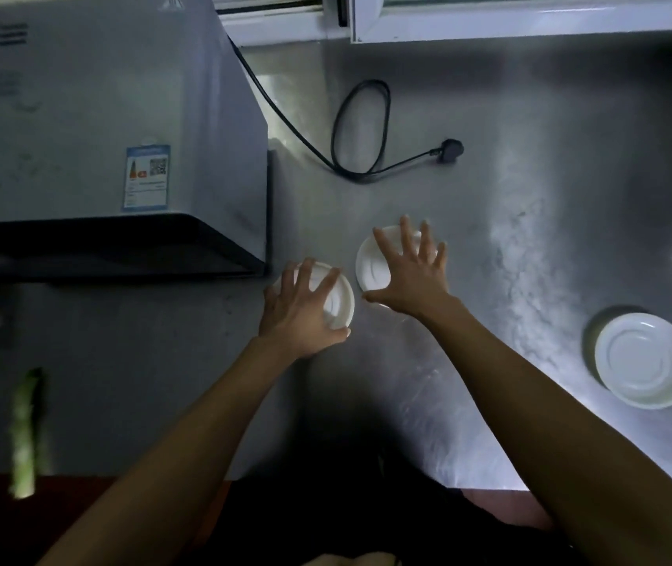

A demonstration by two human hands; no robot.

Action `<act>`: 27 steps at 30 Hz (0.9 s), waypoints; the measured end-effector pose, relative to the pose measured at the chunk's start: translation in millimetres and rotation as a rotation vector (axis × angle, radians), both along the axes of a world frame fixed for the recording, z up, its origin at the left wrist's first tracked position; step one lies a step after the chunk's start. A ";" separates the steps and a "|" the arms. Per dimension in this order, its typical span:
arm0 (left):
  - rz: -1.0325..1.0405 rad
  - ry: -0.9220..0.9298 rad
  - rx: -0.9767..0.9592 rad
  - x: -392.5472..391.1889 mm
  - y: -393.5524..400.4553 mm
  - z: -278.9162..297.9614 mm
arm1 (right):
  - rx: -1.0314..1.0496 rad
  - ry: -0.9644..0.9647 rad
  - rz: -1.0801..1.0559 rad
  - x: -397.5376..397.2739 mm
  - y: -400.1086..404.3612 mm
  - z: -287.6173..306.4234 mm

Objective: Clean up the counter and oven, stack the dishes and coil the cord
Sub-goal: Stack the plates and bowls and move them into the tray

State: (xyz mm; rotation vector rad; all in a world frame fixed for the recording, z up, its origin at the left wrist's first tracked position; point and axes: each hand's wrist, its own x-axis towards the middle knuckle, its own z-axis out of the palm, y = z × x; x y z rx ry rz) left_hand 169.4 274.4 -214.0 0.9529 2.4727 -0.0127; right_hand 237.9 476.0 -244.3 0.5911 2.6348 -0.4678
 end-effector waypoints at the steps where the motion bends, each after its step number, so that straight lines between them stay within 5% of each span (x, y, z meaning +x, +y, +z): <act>1: 0.003 0.008 0.000 0.6 0.3 0.3 | -0.015 -0.009 0.011 -3.3 1.6 -0.5; 16: 0.084 -0.013 -0.008 21.3 -24.4 16.4 | 0.008 0.113 0.017 24.6 -22.8 22.9; 27: 0.199 0.007 0.038 51.3 -142.2 32.1 | 0.027 0.198 0.130 54.0 -129.4 49.3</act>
